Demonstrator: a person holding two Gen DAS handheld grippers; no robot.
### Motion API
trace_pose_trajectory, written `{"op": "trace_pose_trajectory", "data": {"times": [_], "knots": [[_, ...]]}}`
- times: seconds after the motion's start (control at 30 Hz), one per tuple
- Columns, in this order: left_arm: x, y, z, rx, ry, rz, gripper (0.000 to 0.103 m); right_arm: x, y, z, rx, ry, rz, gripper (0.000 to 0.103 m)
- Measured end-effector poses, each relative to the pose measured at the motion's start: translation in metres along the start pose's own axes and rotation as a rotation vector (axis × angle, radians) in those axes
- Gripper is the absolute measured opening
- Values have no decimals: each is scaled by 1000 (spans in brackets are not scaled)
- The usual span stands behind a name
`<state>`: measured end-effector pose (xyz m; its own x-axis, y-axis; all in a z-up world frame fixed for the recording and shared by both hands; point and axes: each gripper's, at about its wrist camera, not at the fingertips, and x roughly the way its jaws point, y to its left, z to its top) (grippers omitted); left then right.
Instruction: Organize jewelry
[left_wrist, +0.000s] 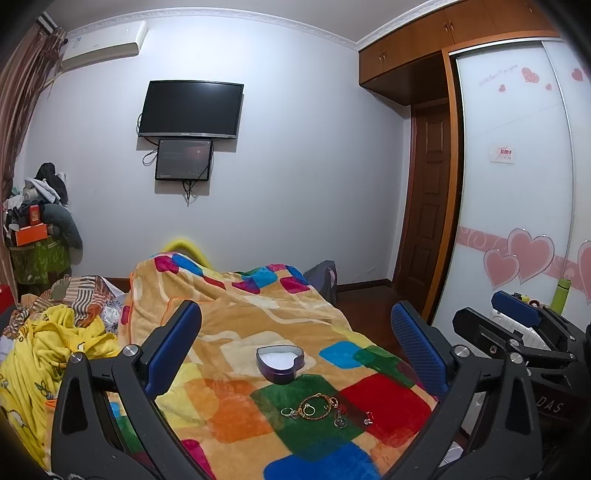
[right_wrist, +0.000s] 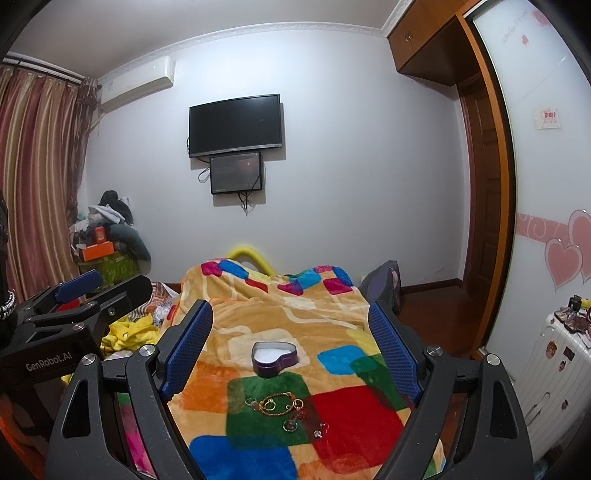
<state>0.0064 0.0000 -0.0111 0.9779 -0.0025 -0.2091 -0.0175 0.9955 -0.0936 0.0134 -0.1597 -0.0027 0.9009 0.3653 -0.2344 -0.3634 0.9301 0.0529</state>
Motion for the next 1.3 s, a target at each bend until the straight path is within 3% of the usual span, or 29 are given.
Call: {"op": "trace_pose_trajectory", "data": {"times": [0.33, 0.53, 0.7, 0.9, 1.07, 1.3], "knots": [[24, 5, -10, -5, 56, -2, 103, 11, -12, -5, 11, 48, -17, 84], [54, 14, -27, -4, 120, 43, 103, 27, -31, -21, 25, 125, -73, 84], [91, 22, -52, -4, 231, 51, 102, 47, -53, -41, 53, 224, -115, 84], [132, 30, -88, -11, 402, 28, 86, 67, -70, -68, 88, 351, -112, 82], [152, 26, -112, 15, 492, -6, 73, 84, -77, -89, 85, 443, -99, 64], [174, 20, -137, 0, 613, -77, 55, 109, -74, -121, 118, 591, 34, 39]]}}
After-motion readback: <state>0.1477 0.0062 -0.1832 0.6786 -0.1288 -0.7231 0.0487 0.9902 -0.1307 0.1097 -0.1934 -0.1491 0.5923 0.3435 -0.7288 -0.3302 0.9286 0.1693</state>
